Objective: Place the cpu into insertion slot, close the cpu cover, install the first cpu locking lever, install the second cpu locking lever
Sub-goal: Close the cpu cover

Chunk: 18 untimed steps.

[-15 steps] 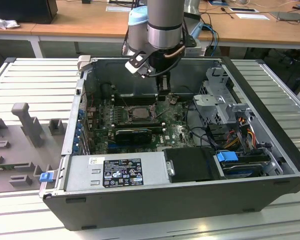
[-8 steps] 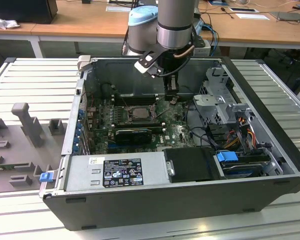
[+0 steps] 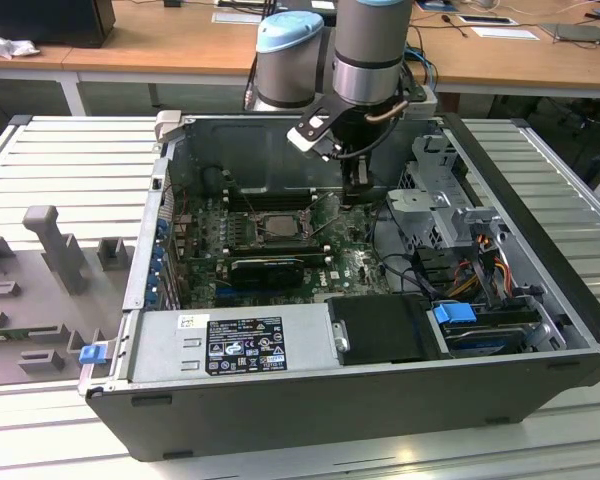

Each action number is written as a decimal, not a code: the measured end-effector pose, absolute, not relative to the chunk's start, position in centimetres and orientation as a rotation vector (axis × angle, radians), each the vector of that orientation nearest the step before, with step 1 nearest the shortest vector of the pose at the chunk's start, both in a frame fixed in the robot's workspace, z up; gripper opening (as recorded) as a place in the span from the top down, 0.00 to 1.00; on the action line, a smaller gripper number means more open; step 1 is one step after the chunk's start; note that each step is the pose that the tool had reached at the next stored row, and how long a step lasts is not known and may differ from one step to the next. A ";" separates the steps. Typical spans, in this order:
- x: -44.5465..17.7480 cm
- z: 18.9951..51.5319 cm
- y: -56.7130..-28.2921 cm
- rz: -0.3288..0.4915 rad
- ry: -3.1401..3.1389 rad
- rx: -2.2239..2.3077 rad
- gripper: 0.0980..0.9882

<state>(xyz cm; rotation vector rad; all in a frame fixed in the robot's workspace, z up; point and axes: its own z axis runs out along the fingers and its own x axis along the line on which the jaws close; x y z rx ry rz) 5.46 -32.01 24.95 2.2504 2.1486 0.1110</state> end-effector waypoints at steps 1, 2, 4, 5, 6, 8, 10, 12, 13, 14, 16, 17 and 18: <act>5.5 24.9 -32.0 0.090 2.158 2.261 0.99; 5.5 24.9 -32.0 0.065 2.169 2.273 0.99; 4.9 24.9 -32.0 0.065 2.169 2.273 0.99; 4.5 24.9 -32.0 0.064 2.169 2.273 0.99; 3.9 24.9 -32.0 0.064 2.169 2.273 0.99; 2.6 24.9 -32.0 0.065 2.169 2.273 0.99; 1.5 24.9 -32.0 0.066 2.168 2.272 0.99; 0.6 24.9 -32.0 0.067 2.168 2.272 0.99; 0.3 24.9 -32.0 0.066 2.168 2.272 0.99; 0.1 24.8 -32.0 0.067 2.168 2.272 0.99; -0.3 24.7 -32.0 0.067 2.168 2.272 0.99; -0.6 24.6 -32.0 0.067 2.169 2.272 0.99; -0.7 24.4 -32.0 0.067 2.169 2.272 0.99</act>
